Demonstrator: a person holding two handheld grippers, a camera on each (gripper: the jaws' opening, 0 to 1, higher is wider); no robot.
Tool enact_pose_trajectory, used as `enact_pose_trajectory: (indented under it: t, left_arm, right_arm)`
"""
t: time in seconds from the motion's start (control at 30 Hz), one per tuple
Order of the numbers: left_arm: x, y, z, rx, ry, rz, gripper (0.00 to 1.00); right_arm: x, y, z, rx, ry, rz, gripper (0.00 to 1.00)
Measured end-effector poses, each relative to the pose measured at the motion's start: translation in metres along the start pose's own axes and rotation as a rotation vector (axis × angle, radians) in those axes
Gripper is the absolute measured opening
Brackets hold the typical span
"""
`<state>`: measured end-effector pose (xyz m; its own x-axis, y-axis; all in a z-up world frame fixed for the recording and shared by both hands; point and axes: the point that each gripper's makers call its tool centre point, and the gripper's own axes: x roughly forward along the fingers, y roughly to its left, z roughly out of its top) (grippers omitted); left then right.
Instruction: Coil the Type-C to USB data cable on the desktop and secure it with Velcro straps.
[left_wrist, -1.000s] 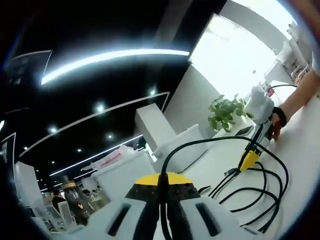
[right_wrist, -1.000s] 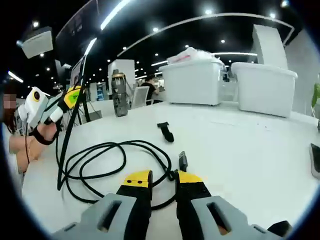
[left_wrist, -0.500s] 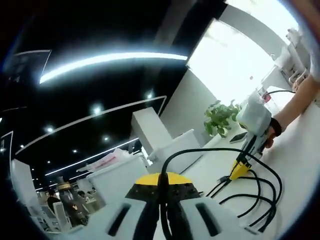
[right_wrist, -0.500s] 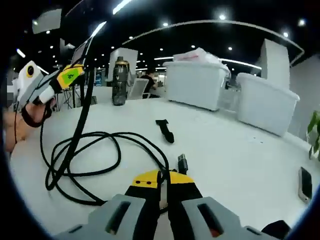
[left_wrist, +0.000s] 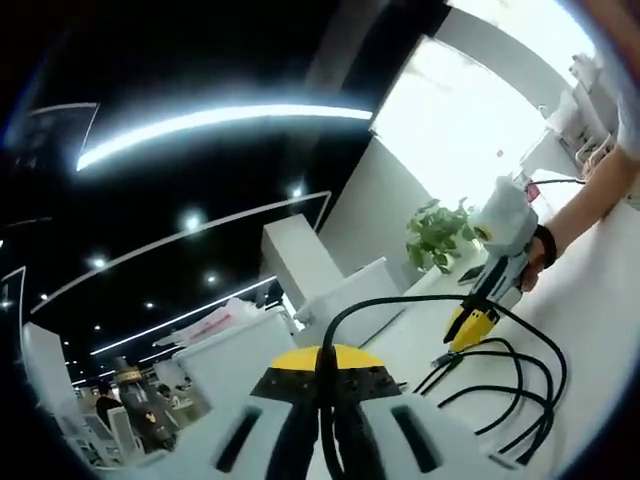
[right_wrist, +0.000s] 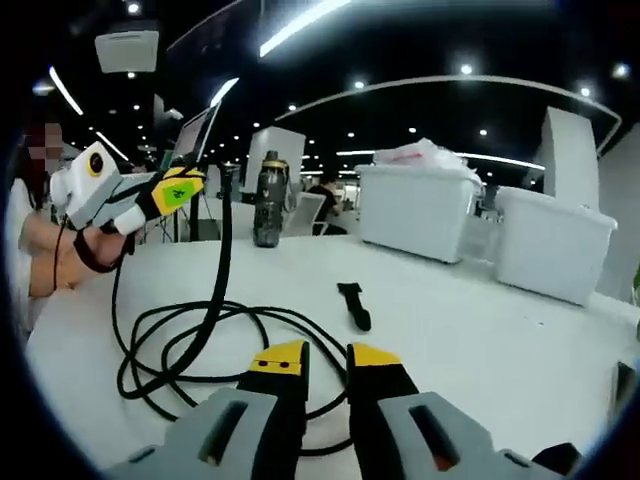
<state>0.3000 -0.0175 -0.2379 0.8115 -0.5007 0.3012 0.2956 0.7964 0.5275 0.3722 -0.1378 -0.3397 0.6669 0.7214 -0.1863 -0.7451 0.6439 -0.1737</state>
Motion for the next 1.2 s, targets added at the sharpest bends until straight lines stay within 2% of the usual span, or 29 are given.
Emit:
enact_pose_trajectory:
  t: [0.07, 0.2, 0.33, 0.47, 0.57, 0.67, 0.73, 0.77, 0.83, 0.93, 1.03, 1.13, 1.2]
  left_arm:
    - [0.0, 0.001, 0.002, 0.003, -0.005, 0.002, 0.04]
    - [-0.001, 0.002, 0.006, 0.0, -0.018, 0.007, 0.04]
    - [-0.001, 0.001, 0.009, 0.002, -0.025, 0.004, 0.04]
    - [-0.002, 0.0, 0.011, 0.003, -0.03, 0.003, 0.04]
    - [-0.002, 0.0, 0.013, 0.003, -0.035, 0.005, 0.04]
    - [-0.002, 0.0, 0.013, 0.008, -0.033, 0.006, 0.04]
    - [-0.003, 0.0, 0.013, 0.007, -0.034, 0.007, 0.04]
    - [-0.003, 0.0, 0.013, 0.007, -0.034, 0.007, 0.04]
    - [-0.002, -0.002, 0.012, 0.008, -0.032, 0.002, 0.04]
    - [-0.002, -0.004, 0.011, 0.013, -0.027, -0.002, 0.04]
    - [-0.002, -0.004, 0.01, 0.017, -0.024, -0.004, 0.04]
    - [-0.001, -0.004, 0.01, 0.016, -0.024, -0.005, 0.04]
    - [-0.001, -0.005, 0.011, 0.017, -0.025, -0.007, 0.04]
  right_arm:
    - [0.001, -0.003, -0.007, -0.033, 0.04, -0.009, 0.14]
    - [0.001, -0.013, -0.022, 0.021, 0.102, -0.05, 0.14]
    - [0.003, -0.012, -0.034, 0.047, 0.152, -0.043, 0.17]
    - [0.005, -0.011, -0.033, 0.036, 0.162, -0.059, 0.16]
    - [0.004, -0.017, -0.032, -0.054, 0.182, -0.095, 0.07]
    - [0.002, -0.017, -0.034, 0.017, 0.2, -0.118, 0.07]
    - [0.002, -0.017, -0.034, 0.028, 0.206, -0.103, 0.05]
    - [0.002, -0.017, -0.033, 0.028, 0.203, -0.105, 0.03]
    - [0.003, -0.017, -0.032, -0.036, 0.194, -0.106, 0.02]
    - [0.002, -0.015, -0.029, -0.053, 0.184, -0.11, 0.01]
    - [0.0, -0.019, -0.012, -0.038, 0.112, -0.126, 0.01]
    - [-0.007, -0.021, 0.006, -0.06, 0.038, -0.15, 0.01]
    - [-0.013, -0.022, 0.022, -0.053, -0.03, -0.163, 0.01]
